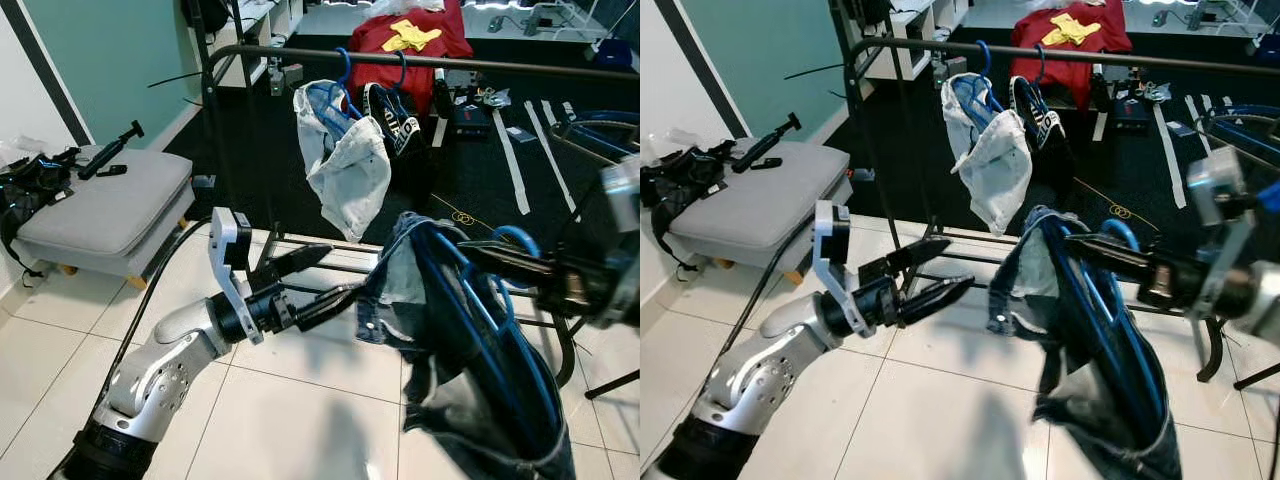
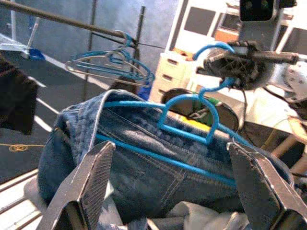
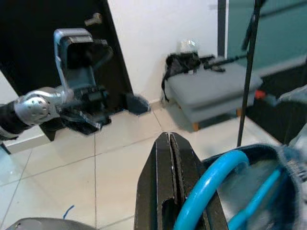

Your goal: Hang hanger

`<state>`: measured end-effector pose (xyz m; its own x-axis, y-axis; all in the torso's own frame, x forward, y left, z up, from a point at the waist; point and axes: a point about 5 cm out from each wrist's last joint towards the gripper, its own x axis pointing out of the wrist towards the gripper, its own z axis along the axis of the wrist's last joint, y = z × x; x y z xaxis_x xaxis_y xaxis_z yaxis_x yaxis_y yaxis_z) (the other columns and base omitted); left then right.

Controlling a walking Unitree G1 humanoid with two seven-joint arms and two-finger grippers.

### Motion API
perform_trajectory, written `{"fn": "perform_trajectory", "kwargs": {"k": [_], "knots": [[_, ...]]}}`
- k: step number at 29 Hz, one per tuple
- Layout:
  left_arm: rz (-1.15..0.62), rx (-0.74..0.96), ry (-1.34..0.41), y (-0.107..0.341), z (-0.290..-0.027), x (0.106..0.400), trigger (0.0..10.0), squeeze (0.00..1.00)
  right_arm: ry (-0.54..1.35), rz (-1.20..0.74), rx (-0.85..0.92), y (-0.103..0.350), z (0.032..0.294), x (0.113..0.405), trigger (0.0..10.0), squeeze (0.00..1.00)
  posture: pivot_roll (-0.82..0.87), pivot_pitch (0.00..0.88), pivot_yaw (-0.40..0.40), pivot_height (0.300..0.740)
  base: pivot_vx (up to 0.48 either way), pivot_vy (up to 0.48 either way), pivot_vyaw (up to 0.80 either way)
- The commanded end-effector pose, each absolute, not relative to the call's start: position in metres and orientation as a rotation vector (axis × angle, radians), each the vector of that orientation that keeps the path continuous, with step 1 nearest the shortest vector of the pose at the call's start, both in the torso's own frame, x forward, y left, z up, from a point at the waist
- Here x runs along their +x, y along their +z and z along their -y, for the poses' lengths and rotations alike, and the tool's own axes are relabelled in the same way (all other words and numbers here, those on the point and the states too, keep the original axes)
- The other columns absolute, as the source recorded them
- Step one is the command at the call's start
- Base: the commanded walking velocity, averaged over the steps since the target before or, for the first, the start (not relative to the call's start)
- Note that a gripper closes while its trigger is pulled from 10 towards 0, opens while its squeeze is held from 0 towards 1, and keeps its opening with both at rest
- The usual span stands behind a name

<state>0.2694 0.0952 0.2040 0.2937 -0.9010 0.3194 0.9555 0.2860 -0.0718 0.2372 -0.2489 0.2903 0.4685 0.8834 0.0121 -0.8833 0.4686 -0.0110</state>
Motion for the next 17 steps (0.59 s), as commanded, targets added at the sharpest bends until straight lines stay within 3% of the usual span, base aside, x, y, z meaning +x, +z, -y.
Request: {"fn": "perform_trajectory", "kwargs": {"k": [1, 7, 12, 17], "knots": [[0.209, -0.261, -1.277, 0.201, -0.095, 0.266, 10.0, 0.0, 1.142, 0.096, -0.041, 0.308, 0.247, 0.23, 0.0, 0.0, -0.08, 0.099, 0.049, 0.74, 0.0, 0.0, 0.0], [0.196, -0.243, -1.239, 0.199, -0.089, 0.27, 10.0, 0.0, 1.202, 0.122, -0.048, 0.314, 0.242, 0.225, 0.0, 0.0, -0.08, 0.097, 0.051, 0.74, 0.0, 0.0, 0.0], [0.213, -0.263, -1.11, 0.202, -0.077, 0.281, 10.0, 0.0, 1.304, 0.154, -0.053, 0.318, 0.227, 0.219, 0.0, 0.0, -0.08, 0.097, 0.051, 0.74, 0.0, 0.0, 0.0], [0.213, -0.289, -1.121, 0.206, -0.071, 0.28, 10.0, 0.0, 1.341, 0.163, -0.058, 0.318, 0.219, 0.218, 0.0, 0.0, -0.07, 0.098, 0.052, 0.74, 0.0, 0.0, 0.0]]}}
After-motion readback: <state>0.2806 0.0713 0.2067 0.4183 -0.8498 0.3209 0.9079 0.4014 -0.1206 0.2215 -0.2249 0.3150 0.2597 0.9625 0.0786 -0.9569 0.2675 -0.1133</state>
